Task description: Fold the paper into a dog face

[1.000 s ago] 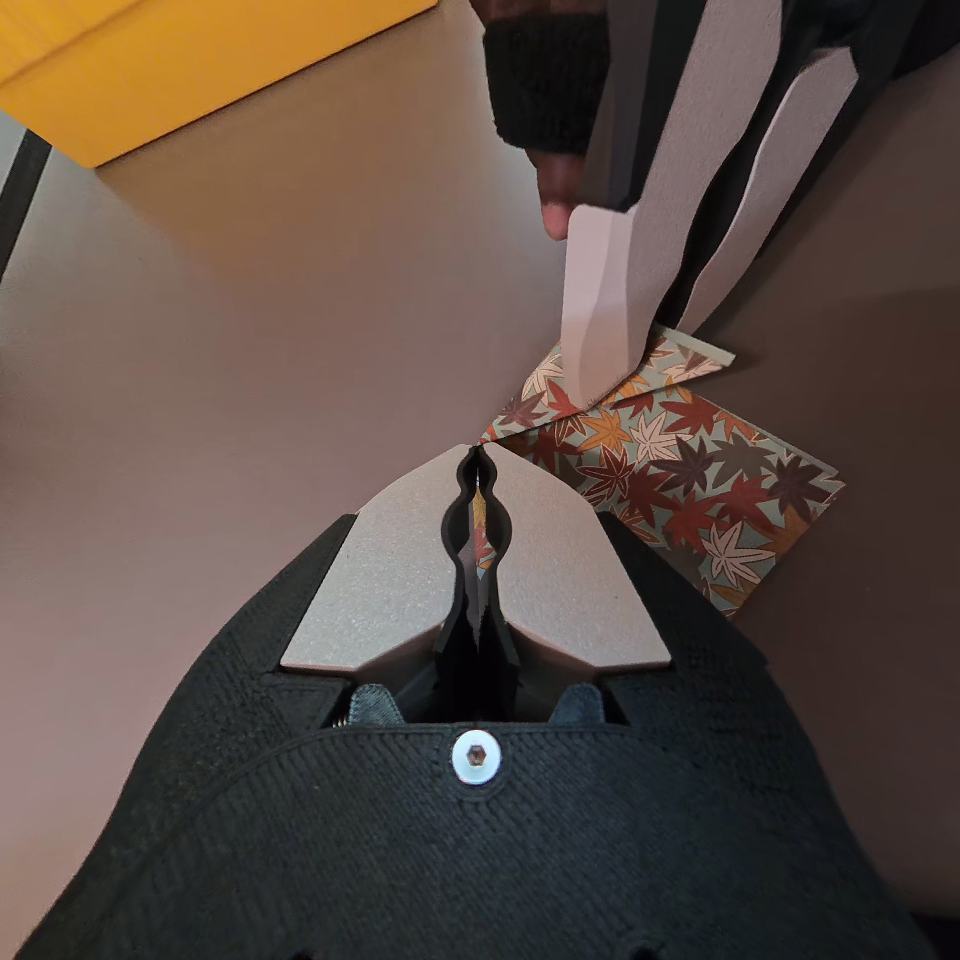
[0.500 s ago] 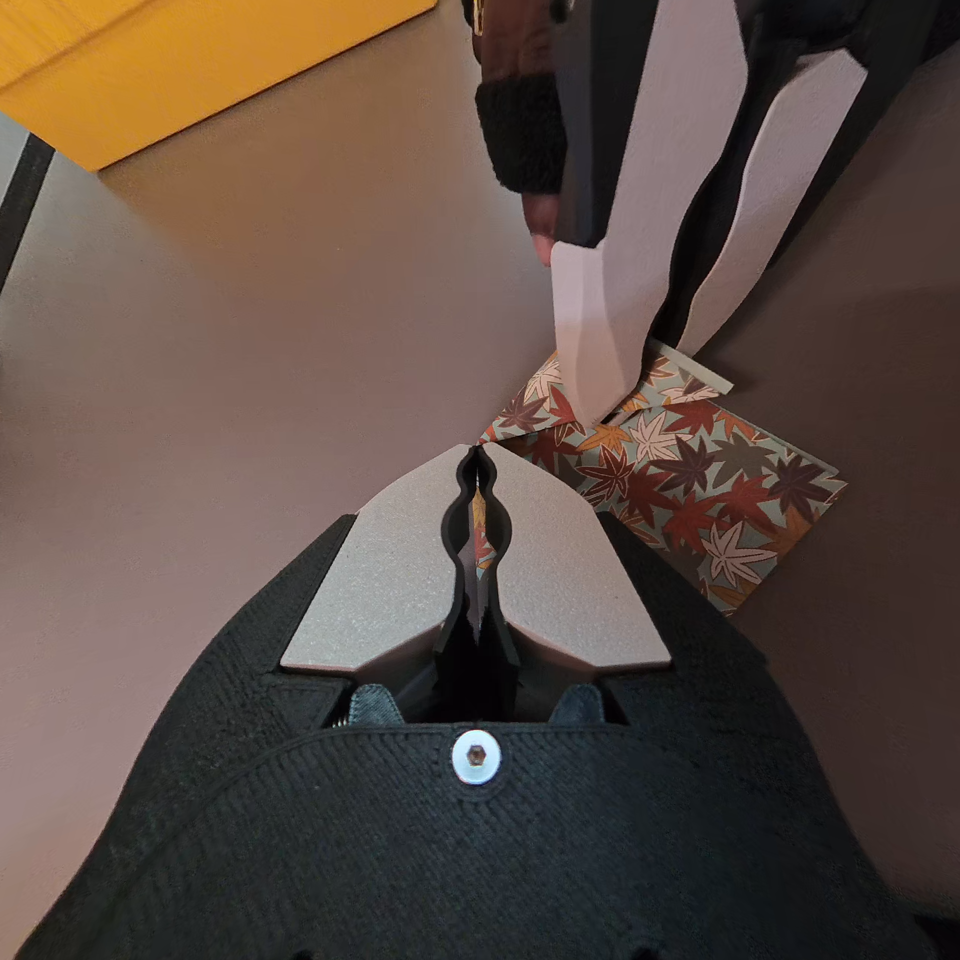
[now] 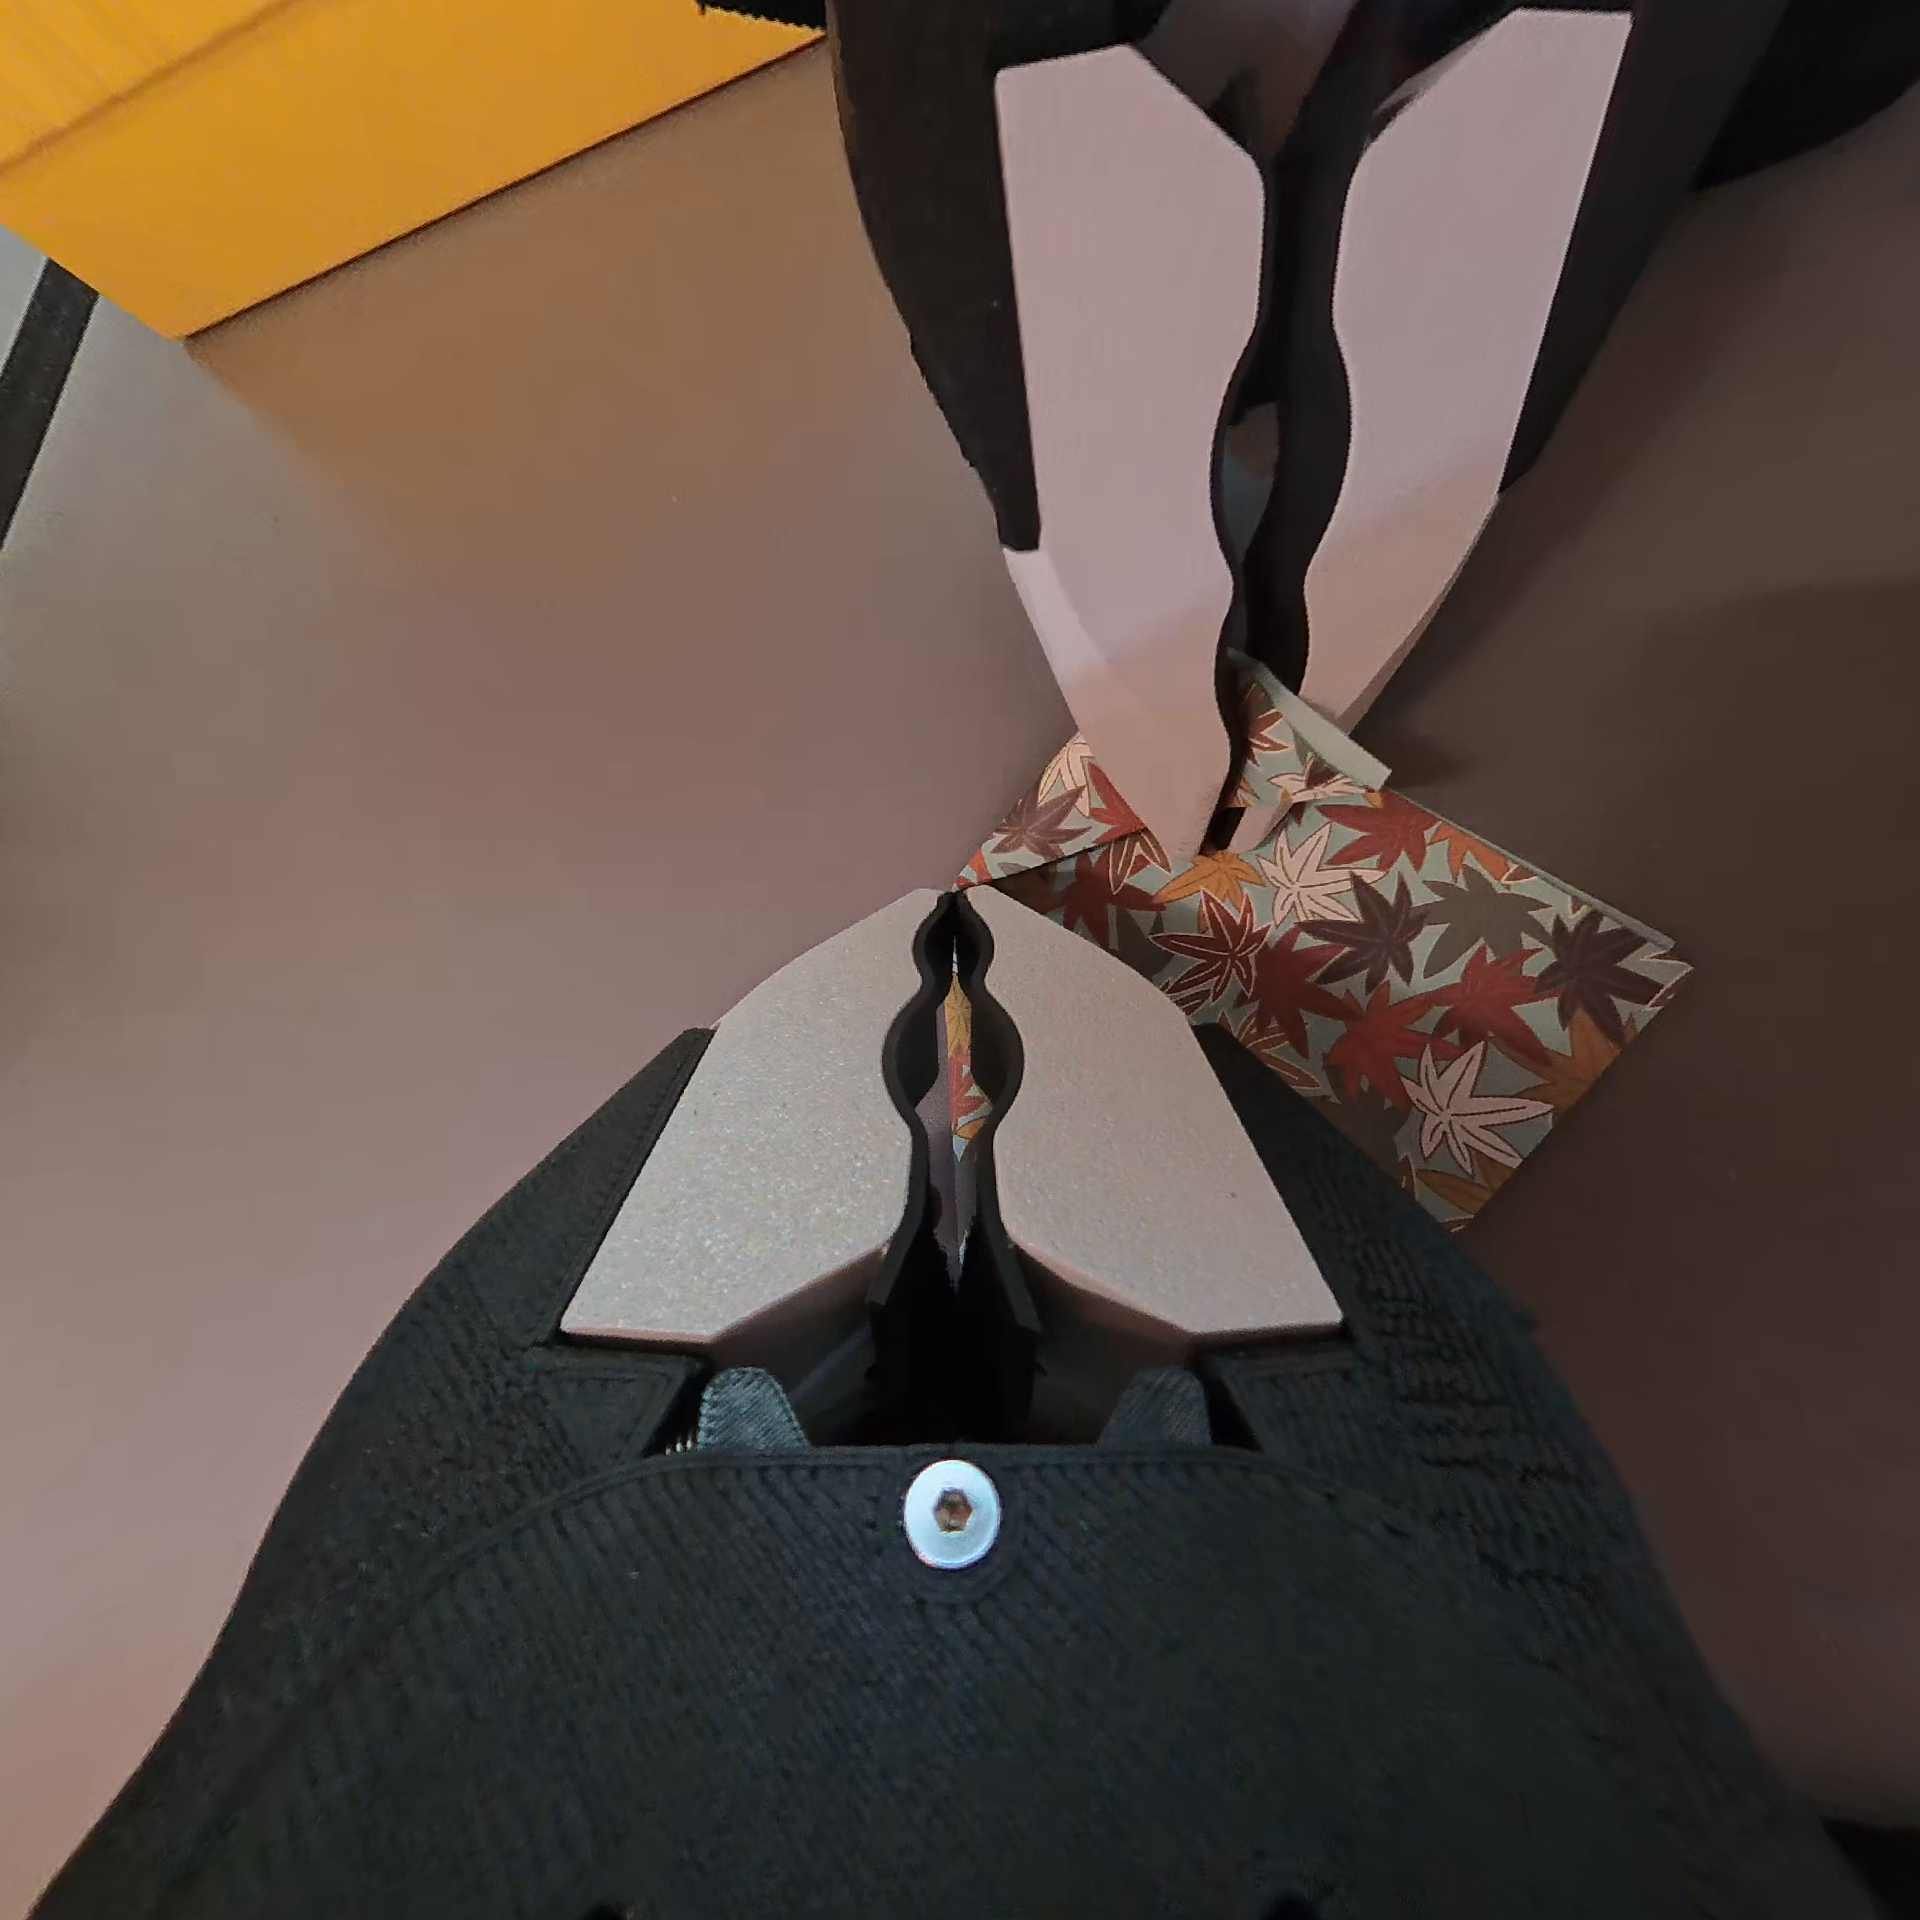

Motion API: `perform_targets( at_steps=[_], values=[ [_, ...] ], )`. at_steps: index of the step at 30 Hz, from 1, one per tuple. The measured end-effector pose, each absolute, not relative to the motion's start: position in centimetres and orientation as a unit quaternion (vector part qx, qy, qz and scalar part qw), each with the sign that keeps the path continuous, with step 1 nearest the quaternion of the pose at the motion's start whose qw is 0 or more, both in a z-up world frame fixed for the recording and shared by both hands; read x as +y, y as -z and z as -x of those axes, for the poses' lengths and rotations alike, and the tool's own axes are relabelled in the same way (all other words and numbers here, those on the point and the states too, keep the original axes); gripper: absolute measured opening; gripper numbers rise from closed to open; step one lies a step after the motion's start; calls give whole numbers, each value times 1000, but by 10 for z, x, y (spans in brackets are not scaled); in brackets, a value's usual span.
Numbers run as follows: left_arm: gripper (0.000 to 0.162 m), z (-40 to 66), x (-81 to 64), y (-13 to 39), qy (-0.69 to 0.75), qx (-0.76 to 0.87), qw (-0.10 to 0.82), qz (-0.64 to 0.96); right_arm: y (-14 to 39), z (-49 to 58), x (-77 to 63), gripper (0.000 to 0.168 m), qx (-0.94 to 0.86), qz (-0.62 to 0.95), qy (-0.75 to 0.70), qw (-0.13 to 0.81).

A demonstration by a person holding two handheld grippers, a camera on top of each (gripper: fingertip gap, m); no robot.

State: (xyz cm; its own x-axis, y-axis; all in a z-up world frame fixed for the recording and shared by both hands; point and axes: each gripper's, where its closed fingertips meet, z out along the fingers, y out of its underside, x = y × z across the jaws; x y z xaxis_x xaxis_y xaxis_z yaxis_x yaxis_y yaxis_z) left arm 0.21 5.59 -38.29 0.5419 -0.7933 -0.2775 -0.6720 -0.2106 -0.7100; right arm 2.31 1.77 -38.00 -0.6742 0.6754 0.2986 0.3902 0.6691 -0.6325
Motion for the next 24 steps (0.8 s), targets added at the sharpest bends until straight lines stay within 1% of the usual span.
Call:
perform_targets(
  at_steps=[3, 7, 8, 11, 18, 24],
  values=[
    [0, -2, 56, 383, 73, 473, 414, 774, 380, -24, 17, 4, -865, 337, -299, 220],
    [0, -2, 56, 383, 71, 473, 415, 774, 381, -26, 11, 10, -826, 410, -366, 127],
    [0, -2, 56, 383, 70, 473, 415, 774, 381, -26, 11, 10, -818, 421, -375, 118],
    [0, -2, 56, 383, 72, 472, 415, 774, 381, -25, 12, 6, -810, 429, -381, 120],
    [0, -2, 56, 383, 83, 467, 410, 779, 381, -25, 12, 6, -810, 423, -387, 127],
    [1, -2, 57, 382, 92, 461, 407, 783, 380, -25, 12, 6, -787, 448, -415, 90]
  ],
)
